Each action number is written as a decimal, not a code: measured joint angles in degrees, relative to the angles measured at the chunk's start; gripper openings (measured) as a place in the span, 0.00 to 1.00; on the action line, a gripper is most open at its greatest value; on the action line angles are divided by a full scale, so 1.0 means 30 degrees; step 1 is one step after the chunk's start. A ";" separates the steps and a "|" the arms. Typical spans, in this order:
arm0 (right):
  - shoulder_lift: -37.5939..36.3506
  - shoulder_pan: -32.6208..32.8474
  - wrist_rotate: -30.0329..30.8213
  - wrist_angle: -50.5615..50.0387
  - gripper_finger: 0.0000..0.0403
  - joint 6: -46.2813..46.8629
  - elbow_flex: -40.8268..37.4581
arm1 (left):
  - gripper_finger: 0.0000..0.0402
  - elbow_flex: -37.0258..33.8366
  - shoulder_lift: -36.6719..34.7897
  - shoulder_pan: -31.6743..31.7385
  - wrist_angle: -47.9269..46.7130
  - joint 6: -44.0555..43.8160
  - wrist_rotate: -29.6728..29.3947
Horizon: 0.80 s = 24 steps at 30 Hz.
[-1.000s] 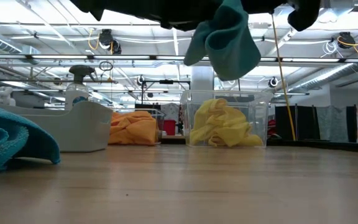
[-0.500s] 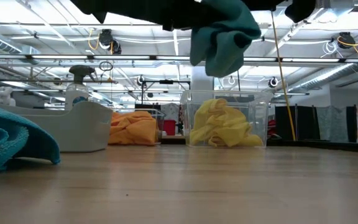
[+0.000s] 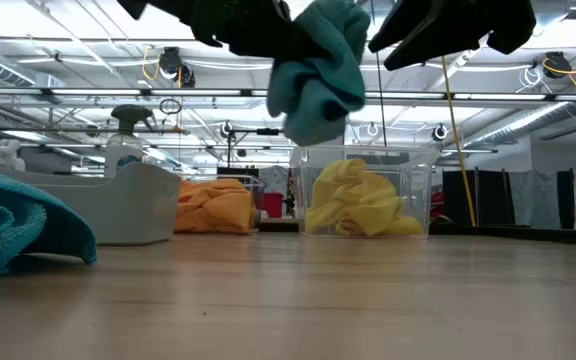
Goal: Sort microfiber towel by color & place in baskets
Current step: Put the right blue towel into the gray bin
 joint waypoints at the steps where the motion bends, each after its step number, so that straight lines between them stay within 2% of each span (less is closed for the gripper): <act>1: -0.0007 0.0002 -0.0047 -0.0238 0.65 0.0591 0.0000 | 0.14 -0.0011 -0.0163 -0.0073 -0.0369 -0.0122 -0.0427; 6: -0.0015 0.0007 -0.0172 -0.1552 0.63 0.3448 -0.0015 | 0.14 0.0053 -0.1960 -0.0814 -0.3416 -0.1673 -0.2469; 11: -0.0015 0.0007 -0.0226 -0.1806 0.60 0.5789 -0.0036 | 0.14 0.0059 -0.4585 -0.1650 -0.8700 -0.4448 -0.4467; 18: -0.0014 0.0015 -0.0289 -0.2043 0.56 0.8000 -0.0036 | 0.14 0.0025 -0.7874 -0.2353 -1.6470 -1.0736 -0.4842; 21: -0.0004 0.0015 -0.0290 -0.2001 0.54 0.8283 -0.0036 | 0.14 0.0027 -0.8565 -0.2616 -2.0638 -1.3348 -0.5569; 24: 0.0000 0.0015 -0.0296 -0.2004 0.52 0.8577 -0.0036 | 0.14 -0.0025 -0.8759 -0.2723 -2.3509 -1.5340 -0.5739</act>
